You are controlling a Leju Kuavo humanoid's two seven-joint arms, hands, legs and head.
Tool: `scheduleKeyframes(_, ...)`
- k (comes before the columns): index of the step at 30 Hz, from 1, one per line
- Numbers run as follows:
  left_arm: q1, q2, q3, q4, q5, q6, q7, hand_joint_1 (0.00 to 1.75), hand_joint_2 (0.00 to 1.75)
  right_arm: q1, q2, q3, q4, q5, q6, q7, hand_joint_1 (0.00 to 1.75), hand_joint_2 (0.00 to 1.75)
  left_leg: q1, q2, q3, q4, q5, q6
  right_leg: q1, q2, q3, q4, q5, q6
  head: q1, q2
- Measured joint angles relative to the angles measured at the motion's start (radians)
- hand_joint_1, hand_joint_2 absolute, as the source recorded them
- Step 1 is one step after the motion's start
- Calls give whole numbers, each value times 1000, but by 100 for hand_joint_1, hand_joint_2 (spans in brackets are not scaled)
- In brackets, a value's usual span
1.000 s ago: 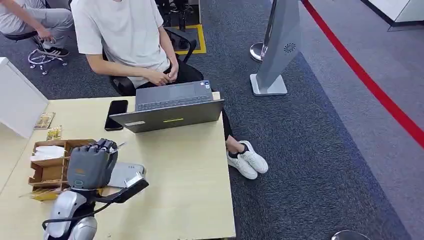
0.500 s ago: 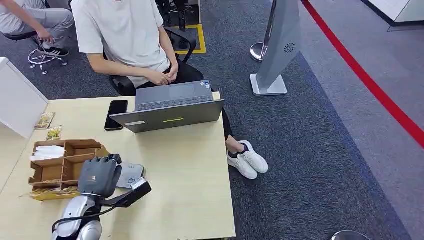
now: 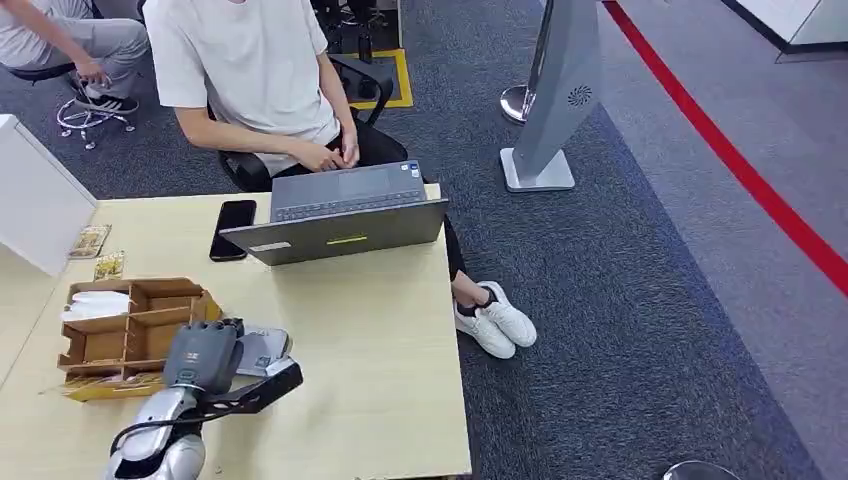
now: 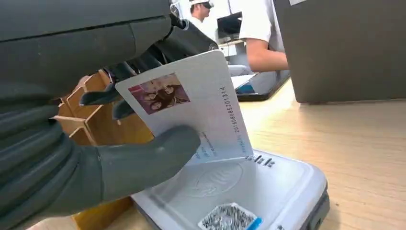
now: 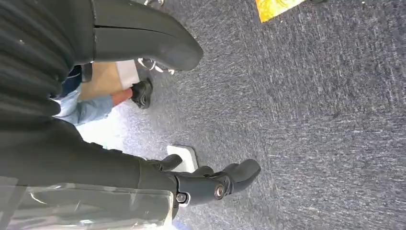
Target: Pass the card to the sensor for recognition and then transmit it.
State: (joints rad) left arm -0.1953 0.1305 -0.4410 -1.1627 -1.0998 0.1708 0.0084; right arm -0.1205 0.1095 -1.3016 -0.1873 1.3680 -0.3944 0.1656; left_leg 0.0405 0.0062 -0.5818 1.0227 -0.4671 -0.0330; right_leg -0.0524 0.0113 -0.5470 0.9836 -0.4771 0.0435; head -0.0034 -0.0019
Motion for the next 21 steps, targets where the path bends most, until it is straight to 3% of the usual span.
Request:
scheduleKeyframes(6,0,-19,1,-37,-18,150,-45,175,175,0,0,0,0,-4,-9,0,0,175,0,-1,0,0,0,0,0,0,0,0,0,0,0,0)
scheduleKeyframes(9,-5,-32,2,-63,-22,172,-50,175,175,0,0,1,0,-3,-14,0,0,175,0,0,0,0,0,0,0,0,0,0,0,0,0,0)
scheduleKeyframes(12,-4,-37,2,-91,-42,296,-93,175,175,1,0,4,0,2,-14,0,0,175,0,0,0,0,0,0,0,0,0,0,0,0,0,0)
scheduleKeyframes(18,-8,-47,11,-225,-103,488,-177,175,175,0,0,17,0,27,-9,-2,0,175,0,0,0,0,0,0,0,0,0,0,0,0,0,0)
scheduleKeyframes(21,-25,-56,27,-309,-122,515,-203,175,175,-1,1,27,0,37,-4,-2,0,175,0,-1,0,0,0,0,0,-1,0,0,0,0,0,0)
